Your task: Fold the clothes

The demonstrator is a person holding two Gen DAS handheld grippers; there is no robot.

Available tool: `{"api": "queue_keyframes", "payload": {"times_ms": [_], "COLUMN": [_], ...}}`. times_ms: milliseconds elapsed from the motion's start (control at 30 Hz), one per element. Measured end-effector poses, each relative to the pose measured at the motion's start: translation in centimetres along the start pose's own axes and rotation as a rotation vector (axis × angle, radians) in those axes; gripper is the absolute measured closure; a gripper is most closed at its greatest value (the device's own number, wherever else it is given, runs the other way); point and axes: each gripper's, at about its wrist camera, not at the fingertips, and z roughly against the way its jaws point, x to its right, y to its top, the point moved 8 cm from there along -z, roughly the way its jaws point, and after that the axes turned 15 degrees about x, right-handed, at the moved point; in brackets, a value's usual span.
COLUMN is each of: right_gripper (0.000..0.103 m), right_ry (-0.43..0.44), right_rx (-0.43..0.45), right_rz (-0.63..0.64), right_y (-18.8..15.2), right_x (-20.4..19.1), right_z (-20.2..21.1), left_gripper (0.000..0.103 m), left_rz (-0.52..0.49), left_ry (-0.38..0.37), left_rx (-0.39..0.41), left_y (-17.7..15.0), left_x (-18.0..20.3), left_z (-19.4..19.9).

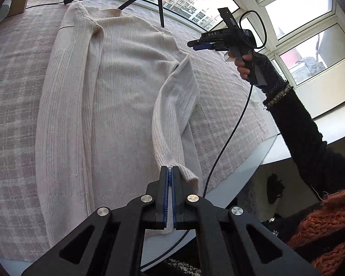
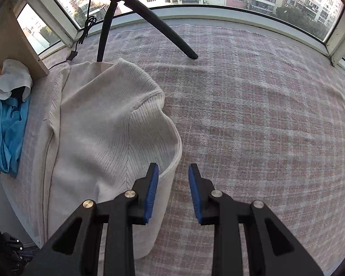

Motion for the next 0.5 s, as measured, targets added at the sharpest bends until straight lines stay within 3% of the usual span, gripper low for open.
{"api": "queue_keyframes", "payload": {"times_ms": [200, 233, 267, 500], "right_gripper": [0.078, 0.093, 0.101, 0.101], "right_ry": [-0.029, -0.024, -0.021, 0.000], "right_rx": [-0.089, -0.091, -0.081, 0.026], "right_rz": [-0.011, -0.005, -0.005, -0.051], "right_y": [-0.2, -0.3, -0.2, 2.5], "right_x": [-0.9, -1.1, -1.3, -2.2], "right_z": [-4.1, -4.3, -4.0, -0.6], "left_gripper": [0.102, 0.102, 0.102, 0.102], "left_rz": [0.028, 0.019, 0.009, 0.008], "left_ry": [-0.020, -0.030, -0.040, -0.063], "left_rx": [-0.006, -0.007, -0.008, 0.003], "left_y": [-1.6, -1.6, -1.6, -2.1], "left_x": [0.0, 0.3, 0.7, 0.8], "left_z": [-1.1, -1.1, -1.1, 0.2]}}
